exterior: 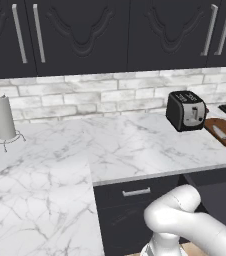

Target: Open the drawer on the right and place the cutting tools on the cutting board.

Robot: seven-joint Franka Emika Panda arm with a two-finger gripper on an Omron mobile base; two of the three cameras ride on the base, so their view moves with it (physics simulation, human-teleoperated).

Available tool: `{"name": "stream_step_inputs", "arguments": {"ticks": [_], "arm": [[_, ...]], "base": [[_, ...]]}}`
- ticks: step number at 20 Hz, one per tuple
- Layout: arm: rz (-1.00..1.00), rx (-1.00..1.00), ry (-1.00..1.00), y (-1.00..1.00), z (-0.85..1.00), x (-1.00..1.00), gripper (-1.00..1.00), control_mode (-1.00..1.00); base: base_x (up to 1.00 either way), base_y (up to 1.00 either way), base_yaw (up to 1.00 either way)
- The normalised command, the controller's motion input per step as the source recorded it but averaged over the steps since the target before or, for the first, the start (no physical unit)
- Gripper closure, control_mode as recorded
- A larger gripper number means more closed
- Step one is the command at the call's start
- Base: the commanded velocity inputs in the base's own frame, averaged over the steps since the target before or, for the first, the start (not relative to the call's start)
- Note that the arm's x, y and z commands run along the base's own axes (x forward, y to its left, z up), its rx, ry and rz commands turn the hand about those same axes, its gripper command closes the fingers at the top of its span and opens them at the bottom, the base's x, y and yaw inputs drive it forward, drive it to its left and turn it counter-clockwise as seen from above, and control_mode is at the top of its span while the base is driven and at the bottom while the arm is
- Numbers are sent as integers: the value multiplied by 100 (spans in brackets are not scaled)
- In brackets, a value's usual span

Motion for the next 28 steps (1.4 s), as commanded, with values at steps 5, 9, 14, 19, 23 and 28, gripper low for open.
{"name": "stream_step_inputs", "arguments": {"ticks": [5, 9, 14, 19, 23, 28], "arm": [[0, 0, 0, -4, -26, -2, -100, -100], [0, 0, 0, 0, -30, -5, 100, -100], [0, 0, 0, 0, -30, -3, 100, -100], [0, 1, 0, 0, -3, -28, 100, -100], [0, 2, 0, 0, 2, -34, 100, -100], [0, 4, -1, 4, 61, -25, 100, -100]], "base": [[0, 0, 0], [0, 0, 0], [0, 0, 0], [0, 0, 0], [0, 0, 0], [0, 0, 0]]}}
